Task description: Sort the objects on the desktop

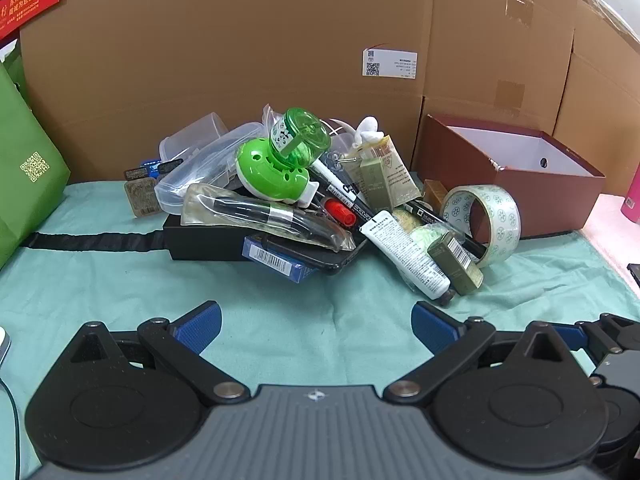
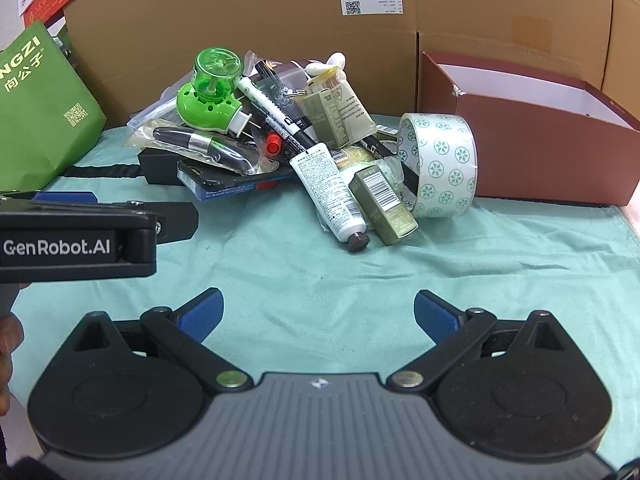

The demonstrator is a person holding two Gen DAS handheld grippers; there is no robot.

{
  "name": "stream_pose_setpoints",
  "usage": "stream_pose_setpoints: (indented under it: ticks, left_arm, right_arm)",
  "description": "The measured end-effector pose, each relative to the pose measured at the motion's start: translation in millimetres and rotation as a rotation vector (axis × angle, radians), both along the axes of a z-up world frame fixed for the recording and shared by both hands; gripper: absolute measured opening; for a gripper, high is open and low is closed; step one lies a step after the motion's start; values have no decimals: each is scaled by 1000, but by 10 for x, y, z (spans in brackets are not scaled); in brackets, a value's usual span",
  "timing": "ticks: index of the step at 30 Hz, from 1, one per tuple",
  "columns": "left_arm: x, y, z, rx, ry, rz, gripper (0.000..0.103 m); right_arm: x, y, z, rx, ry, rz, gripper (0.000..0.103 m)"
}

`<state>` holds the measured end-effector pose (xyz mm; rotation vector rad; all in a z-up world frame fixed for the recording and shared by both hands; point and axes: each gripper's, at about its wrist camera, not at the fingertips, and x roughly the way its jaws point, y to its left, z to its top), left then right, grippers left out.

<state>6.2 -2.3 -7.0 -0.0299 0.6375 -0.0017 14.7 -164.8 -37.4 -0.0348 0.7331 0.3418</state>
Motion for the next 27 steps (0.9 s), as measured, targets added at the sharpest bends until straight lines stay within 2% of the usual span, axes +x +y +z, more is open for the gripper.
stream_pose_setpoints:
  ticks: [14, 23, 25, 27]
  left_arm:
    - [168, -28, -100, -2, 40, -6, 103]
    - [399, -118, -175, -69, 59, -77, 103]
    - [487, -155, -224, -74, 75, -86, 103]
    - [581, -186, -273, -97, 96, -111, 102]
  right_arm:
    - [145, -2, -110, 7, 48, 12, 99]
    - [318, -24, -229, 31, 31, 100, 98]
    - [379, -28, -260, 48, 31, 126, 96]
    - [428, -16, -270, 35, 13, 139, 89]
